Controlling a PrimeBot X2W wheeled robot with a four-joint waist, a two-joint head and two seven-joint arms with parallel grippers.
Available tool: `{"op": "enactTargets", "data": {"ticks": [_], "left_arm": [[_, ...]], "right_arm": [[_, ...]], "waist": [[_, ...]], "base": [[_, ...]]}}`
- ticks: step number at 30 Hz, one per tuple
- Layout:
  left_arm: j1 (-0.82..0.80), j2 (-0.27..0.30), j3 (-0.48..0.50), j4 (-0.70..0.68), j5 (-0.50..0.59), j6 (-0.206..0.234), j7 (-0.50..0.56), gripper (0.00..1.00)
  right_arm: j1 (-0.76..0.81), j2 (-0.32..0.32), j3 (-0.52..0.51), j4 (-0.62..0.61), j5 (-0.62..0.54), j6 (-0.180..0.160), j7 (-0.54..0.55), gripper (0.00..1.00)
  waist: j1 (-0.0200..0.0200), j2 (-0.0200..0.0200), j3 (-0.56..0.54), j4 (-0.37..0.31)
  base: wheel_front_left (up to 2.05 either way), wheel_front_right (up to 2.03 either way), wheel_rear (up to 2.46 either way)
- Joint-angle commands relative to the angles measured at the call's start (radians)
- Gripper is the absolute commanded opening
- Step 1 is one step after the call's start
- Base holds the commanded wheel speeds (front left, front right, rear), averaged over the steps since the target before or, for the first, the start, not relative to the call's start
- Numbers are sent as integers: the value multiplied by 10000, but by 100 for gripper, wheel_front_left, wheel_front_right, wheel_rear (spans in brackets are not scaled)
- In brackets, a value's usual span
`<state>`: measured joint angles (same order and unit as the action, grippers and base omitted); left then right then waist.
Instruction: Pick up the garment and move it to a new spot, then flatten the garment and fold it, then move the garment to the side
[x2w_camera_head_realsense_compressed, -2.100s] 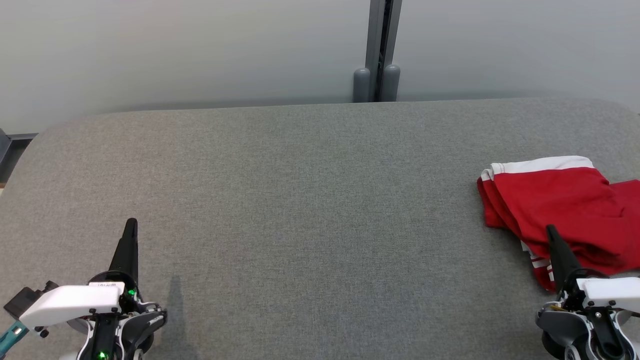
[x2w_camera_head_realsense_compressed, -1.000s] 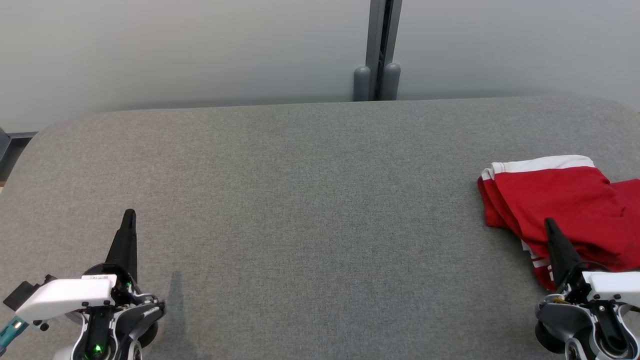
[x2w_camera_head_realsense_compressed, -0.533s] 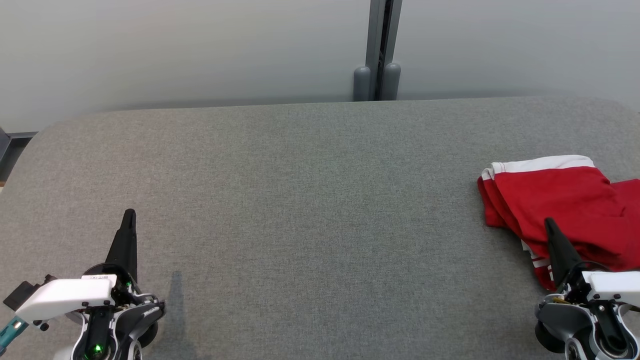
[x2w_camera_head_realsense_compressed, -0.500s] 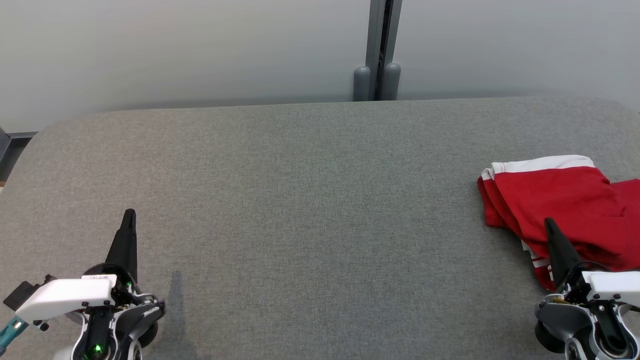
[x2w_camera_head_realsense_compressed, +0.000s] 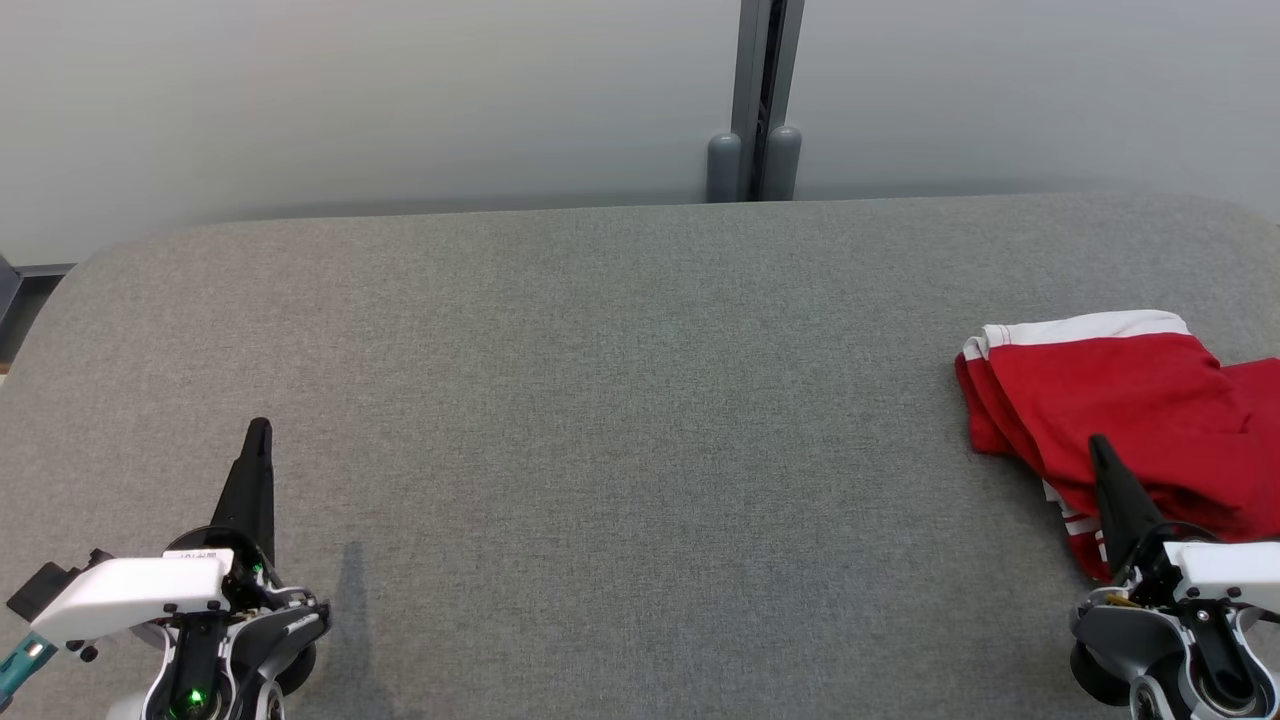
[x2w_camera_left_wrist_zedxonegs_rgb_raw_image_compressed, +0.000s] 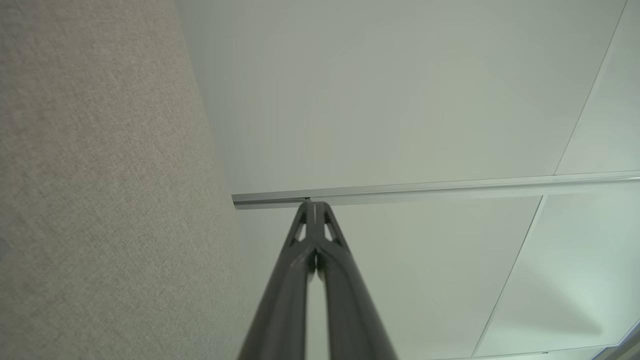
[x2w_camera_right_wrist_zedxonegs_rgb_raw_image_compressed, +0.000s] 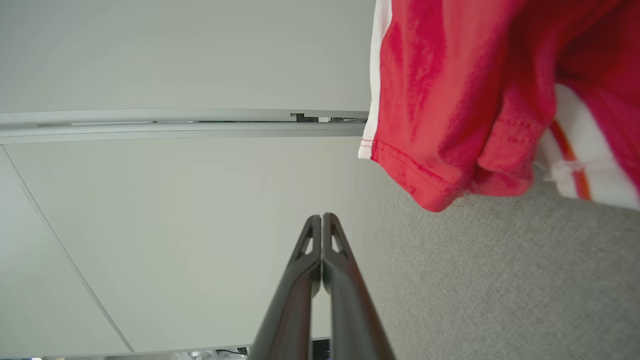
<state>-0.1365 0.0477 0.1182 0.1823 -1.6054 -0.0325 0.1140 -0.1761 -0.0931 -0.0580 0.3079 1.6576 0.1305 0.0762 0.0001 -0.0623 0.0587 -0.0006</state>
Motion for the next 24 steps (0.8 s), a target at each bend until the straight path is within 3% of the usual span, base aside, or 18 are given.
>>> {"op": "enactTargets", "data": {"ticks": [1,24], "left_arm": [[-142,50,50,-24,-37,28,28,0],[-142,50,47,-26,-38,28,28,0]], "right_arm": [[-39,-76,-12,-8,75,4,-72,0],[-9,-258,233,-42,276,4,-252,0]], "waist": [[-1,0,0,0],[-1,0,1,0]], "base": [[0,0,0],[0,0,0]]}}
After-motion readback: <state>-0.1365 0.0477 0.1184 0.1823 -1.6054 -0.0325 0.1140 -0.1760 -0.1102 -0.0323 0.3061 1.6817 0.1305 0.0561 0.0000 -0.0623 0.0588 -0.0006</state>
